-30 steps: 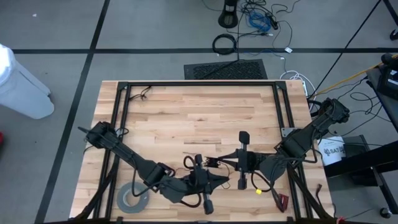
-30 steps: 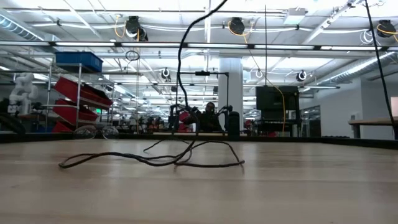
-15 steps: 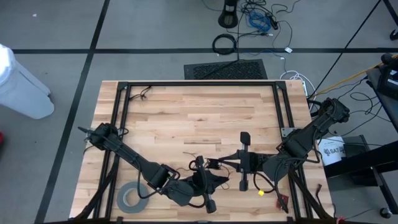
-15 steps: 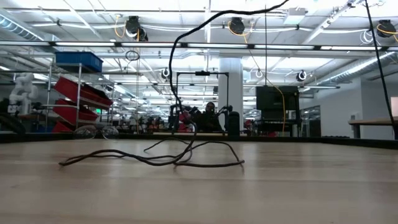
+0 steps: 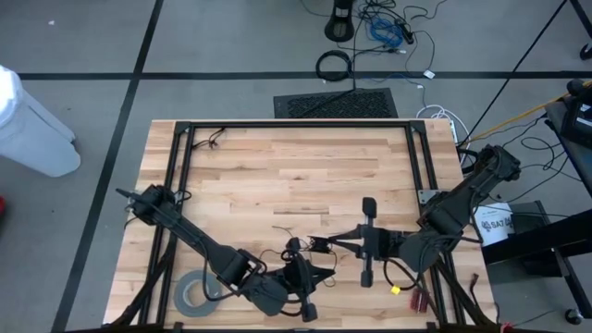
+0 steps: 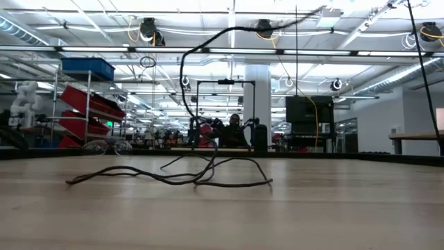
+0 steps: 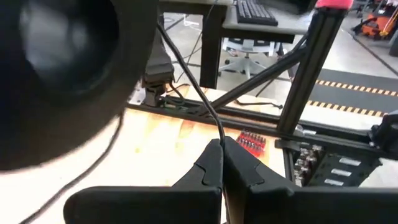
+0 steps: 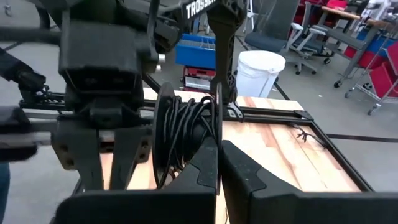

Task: Coil cords
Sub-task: Coil the black wire onto the spool

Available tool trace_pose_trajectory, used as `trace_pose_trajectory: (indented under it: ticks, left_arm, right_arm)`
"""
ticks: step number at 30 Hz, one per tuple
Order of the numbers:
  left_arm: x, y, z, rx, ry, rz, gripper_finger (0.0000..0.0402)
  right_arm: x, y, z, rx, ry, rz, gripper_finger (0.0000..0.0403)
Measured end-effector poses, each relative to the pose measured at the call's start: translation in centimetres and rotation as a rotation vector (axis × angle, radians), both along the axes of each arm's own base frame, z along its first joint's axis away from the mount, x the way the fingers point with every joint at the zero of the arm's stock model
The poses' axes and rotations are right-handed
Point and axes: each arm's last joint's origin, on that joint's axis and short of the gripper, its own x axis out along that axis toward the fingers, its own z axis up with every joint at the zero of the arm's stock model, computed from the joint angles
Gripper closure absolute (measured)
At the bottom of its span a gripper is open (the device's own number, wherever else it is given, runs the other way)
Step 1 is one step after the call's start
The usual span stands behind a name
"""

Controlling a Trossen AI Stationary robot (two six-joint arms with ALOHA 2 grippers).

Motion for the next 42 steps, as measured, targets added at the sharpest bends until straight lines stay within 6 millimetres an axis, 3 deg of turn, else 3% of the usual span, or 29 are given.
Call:
trace_pose_trajectory:
  ticks: [16, 24, 33, 37, 42]
  left_arm:
    - [-1.4, -0.8, -2.6, 0.043, 0.2, -0.006, 0.0401]
    - [-2.5, 0.0, -4.2, 0.082, 0.369, 0.055, 0.0402]
    - [-4.6, 0.9, -3.5, 0.138, 0.451, 0.122, 0.0401]
    - [-5.0, 0.5, -3.3, 0.137, 0.446, 0.11, 0.0381]
    - [-5.2, 0.2, -3.5, 0.121, 0.478, 0.066, 0.0315]
  right_arm:
    - [-3.6, 1.1, 1.9, 0.002, -0.06, 0.071, 0.0403]
    - [-4.5, 1.8, 1.9, -0.008, -0.05, 0.111, 0.0403]
    - [-4.6, 1.6, 1.4, 0.005, -0.021, 0.072, 0.0403]
    - [-4.6, 1.6, 1.3, 0.016, -0.02, 0.053, 0.0403]
    - [-4.6, 1.5, 1.3, 0.023, -0.018, 0.046, 0.0403]
